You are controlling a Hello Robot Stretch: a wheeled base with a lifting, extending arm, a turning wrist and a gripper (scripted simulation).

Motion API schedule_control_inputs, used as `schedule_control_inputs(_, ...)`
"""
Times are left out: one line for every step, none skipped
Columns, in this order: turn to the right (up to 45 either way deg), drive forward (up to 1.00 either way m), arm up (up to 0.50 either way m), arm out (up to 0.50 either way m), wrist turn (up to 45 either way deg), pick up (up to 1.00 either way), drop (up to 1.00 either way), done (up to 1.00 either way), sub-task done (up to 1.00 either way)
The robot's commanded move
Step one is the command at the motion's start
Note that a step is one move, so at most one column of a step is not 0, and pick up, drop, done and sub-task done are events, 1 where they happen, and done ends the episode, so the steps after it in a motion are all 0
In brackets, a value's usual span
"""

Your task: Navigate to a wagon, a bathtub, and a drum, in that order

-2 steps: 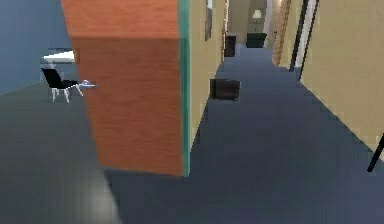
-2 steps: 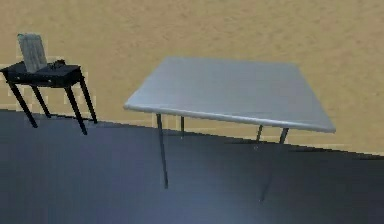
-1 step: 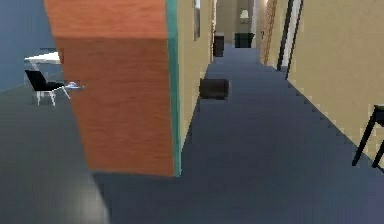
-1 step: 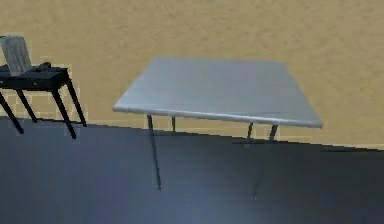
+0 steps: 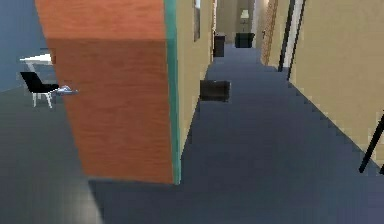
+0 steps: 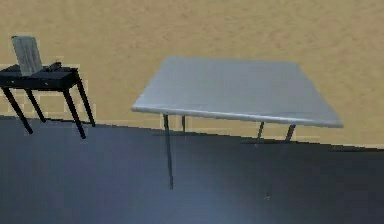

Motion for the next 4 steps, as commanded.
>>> schedule_control_inputs(-33.0,0.00,0.00,0.00,0.0,0.00,0.00,0.00,0.00)
schedule_control_inputs(0.0,0.20,0.00,0.00,0.0,0.00,0.00,0.00,0.00)
schedule_control_inputs(-24.0,0.00,0.00,0.00,0.0,0.00,0.00,0.00,0.00)
schedule_control_inputs(0.0,1.00,0.00,0.00,0.0,0.00,0.00,0.00,0.00)
